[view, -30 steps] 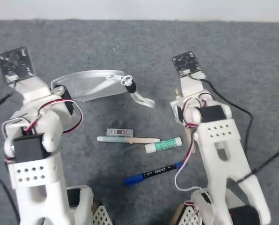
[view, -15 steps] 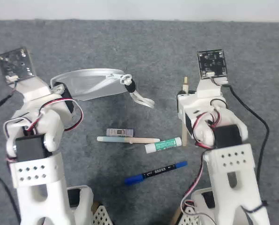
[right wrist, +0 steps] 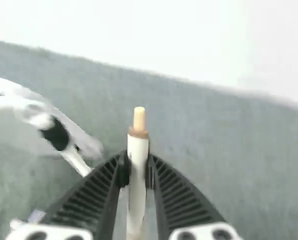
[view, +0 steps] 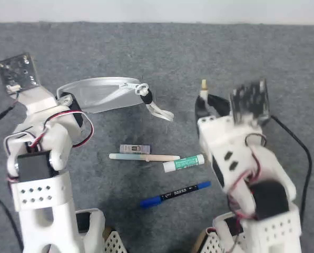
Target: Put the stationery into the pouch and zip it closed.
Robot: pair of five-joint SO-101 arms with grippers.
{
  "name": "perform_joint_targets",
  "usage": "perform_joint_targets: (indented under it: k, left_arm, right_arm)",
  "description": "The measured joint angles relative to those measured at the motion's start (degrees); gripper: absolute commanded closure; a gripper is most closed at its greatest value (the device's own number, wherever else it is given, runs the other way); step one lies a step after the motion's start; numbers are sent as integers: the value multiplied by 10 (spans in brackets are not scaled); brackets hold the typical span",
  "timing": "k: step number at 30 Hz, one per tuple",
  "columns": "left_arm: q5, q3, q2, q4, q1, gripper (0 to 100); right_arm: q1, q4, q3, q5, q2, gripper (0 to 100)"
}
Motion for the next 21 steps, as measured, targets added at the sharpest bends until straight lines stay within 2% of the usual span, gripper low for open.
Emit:
perform_joint_targets:
  k: [8, 21]
  left_arm:
    - [0, 0, 0, 0, 0, 990]
    - [0, 4, -1, -1, 0, 990]
  right_arm:
    - [-128, -31, 0, 15, -37, 991]
    - [-215, -175, 0, 17, -38, 992]
